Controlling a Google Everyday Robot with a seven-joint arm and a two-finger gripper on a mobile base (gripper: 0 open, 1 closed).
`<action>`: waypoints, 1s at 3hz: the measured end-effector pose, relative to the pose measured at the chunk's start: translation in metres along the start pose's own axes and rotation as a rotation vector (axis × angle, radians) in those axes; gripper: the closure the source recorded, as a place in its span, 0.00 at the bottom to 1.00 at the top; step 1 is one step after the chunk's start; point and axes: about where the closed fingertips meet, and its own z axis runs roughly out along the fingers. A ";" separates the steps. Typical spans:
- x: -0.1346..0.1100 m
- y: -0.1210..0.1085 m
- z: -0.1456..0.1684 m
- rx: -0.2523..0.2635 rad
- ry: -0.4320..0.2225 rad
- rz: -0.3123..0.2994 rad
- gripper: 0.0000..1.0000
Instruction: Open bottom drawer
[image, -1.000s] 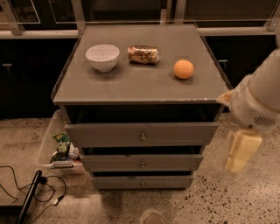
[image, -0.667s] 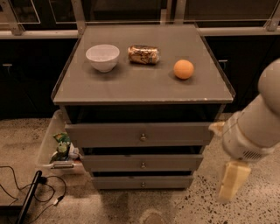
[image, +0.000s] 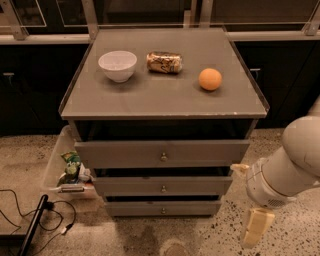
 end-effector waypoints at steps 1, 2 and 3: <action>0.013 0.000 0.037 -0.040 -0.022 0.027 0.00; 0.036 -0.006 0.103 -0.068 -0.055 0.030 0.00; 0.055 -0.023 0.161 -0.038 -0.117 0.010 0.00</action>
Offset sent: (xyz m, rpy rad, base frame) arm 0.0376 -0.0159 -0.2023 0.1268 0.0629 -0.0072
